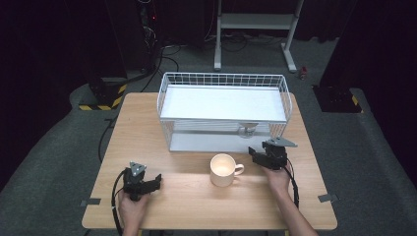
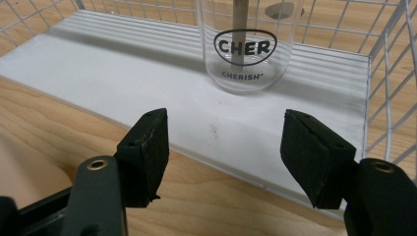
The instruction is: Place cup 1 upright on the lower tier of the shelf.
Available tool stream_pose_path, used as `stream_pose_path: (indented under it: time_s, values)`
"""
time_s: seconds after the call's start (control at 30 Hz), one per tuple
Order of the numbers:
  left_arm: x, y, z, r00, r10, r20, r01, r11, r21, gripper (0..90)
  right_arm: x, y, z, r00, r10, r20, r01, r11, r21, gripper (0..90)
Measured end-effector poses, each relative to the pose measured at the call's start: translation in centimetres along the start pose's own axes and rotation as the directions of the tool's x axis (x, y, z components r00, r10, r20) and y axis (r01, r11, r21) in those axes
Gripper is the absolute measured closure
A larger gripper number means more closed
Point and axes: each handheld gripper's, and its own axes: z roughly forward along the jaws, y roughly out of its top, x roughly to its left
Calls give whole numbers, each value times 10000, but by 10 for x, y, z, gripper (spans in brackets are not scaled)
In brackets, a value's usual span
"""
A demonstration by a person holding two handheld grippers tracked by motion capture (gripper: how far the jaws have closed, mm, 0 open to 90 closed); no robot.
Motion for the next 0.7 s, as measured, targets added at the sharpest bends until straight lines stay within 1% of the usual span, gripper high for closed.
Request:
stream_pose_path:
  time_s: [0.1, 0.17, 0.4, 0.5, 0.53, 0.57, 0.7]
  values:
    - [0, 0, 0, 10000, -5, 1, 5, 10000, 1, 166, -1, -1, -2, 10000, -93, 20, 93, 9999, -96, 353]
    - [0, 0, 0, 10000, -3, -3, 3, 10000, 1, 166, -1, -3, -5, 10000, 8, 1, -8, 9999, -156, 352]
    - [0, 0, 0, 10000, -3, -4, 3, 10000, -1, 166, -3, -7, -13, 10000, 58, -70, -59, 9997, -218, 347]
    - [0, 0, 0, 10000, -3, -17, 3, 10000, -14, 166, -5, -8, -18, 9999, -45, -102, 42, 9996, -293, 343]
    - [0, 0, 0, 10000, 0, -23, 0, 10000, -15, 166, -6, -9, -19, 9999, -39, -122, 35, 9995, -322, 342]
    - [0, 0, 0, 10000, 21, -17, -21, 10000, 2, 166, -7, -10, -23, 9999, 69, -130, -73, 9995, -322, 340]
    - [0, 0, 0, 10000, 7, -23, -7, 10000, -11, 166, -9, -11, -26, 9999, 38, -111, -42, 9993, -377, 338]
